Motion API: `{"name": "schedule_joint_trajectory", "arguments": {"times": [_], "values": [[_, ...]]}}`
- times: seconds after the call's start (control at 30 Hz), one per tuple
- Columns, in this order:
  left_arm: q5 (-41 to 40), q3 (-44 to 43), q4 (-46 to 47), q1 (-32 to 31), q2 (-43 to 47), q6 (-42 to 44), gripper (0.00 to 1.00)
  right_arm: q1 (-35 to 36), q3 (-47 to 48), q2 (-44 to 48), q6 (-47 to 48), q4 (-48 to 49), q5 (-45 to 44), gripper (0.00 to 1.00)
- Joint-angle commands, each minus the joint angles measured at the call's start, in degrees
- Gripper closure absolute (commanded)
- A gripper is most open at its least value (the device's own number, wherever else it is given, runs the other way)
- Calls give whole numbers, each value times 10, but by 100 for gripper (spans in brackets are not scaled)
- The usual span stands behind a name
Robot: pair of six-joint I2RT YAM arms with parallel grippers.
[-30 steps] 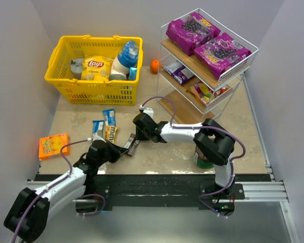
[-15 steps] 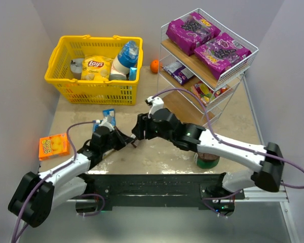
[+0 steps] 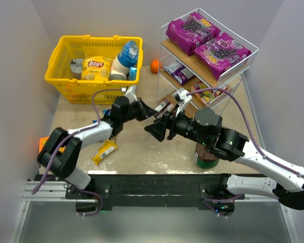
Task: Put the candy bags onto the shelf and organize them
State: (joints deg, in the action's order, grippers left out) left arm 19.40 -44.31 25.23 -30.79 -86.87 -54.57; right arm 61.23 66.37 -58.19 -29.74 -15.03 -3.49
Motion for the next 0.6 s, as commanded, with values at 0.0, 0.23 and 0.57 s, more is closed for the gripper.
{"name": "schedule_joint_trajectory", "arguments": {"times": [0.0, 0.23, 0.57], "values": [[39, -116, 65, -19, -95, 24, 100, -1, -2, 21, 8, -25, -9, 38], [10, -225, 117, -27, -234, -4, 100, -1, -4, 41, 4, -36, -27, 38], [-81, -320, 126, -34, -355, -18, 100, -1, -6, 59, -1, -62, -45, 38]]}}
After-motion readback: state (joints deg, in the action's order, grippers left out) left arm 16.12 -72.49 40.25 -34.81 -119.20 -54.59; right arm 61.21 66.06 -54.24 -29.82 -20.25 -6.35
